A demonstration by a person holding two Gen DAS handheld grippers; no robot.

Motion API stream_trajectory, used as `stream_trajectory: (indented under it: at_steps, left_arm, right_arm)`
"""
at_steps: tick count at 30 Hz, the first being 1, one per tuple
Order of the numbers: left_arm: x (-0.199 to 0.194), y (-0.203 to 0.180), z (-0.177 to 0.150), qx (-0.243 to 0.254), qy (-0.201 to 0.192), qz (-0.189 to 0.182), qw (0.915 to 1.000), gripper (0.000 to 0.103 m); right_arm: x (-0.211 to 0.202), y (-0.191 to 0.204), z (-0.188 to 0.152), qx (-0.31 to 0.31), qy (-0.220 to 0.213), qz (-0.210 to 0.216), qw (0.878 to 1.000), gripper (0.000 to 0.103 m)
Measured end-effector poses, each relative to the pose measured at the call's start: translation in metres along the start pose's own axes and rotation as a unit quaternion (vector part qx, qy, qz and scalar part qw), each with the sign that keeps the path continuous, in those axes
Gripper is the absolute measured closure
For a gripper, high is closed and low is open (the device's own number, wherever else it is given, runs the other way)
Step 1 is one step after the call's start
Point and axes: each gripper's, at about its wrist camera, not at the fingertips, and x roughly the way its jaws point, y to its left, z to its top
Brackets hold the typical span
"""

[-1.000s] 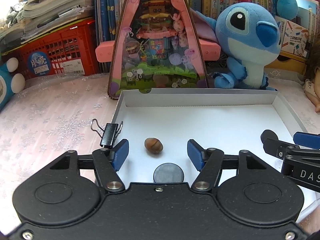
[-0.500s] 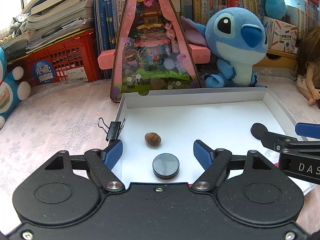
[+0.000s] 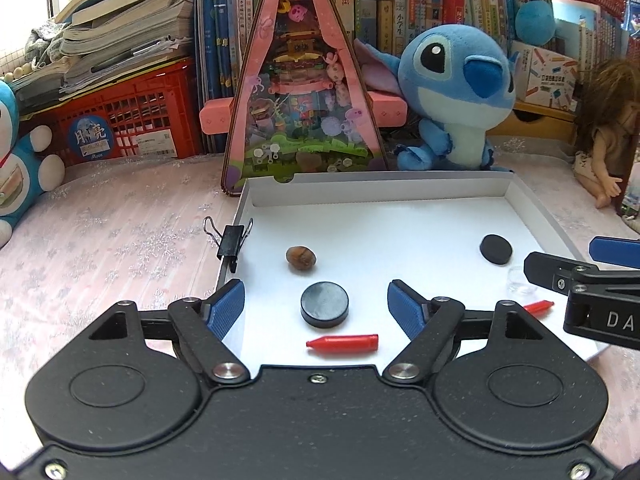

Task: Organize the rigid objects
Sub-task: 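Move both open tools back from the tray toward the remaining items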

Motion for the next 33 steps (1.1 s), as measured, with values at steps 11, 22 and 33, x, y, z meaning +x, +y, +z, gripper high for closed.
stream_trajectory:
  at_steps: [11, 22, 33]
  left_arm:
    - [-0.033, 0.002, -0.017, 0.003, -0.017, -0.019, 0.9997, 0.025]
    - [-0.071, -0.002, -0.044, 0.02, -0.045, -0.043, 0.9979, 0.023]
    - [-0.107, -0.013, -0.073, 0.043, -0.073, -0.065, 0.9943, 0.022]
  right_arm:
    - [-0.035, -0.006, -0.016, -0.009, -0.028, 0.009, 1.0, 0.016]
    - [-0.069, -0.007, -0.04, -0.034, -0.051, 0.021, 0.998, 0.014]
    - [-0.104, -0.005, -0.064, -0.055, -0.082, 0.03, 0.995, 0.011]
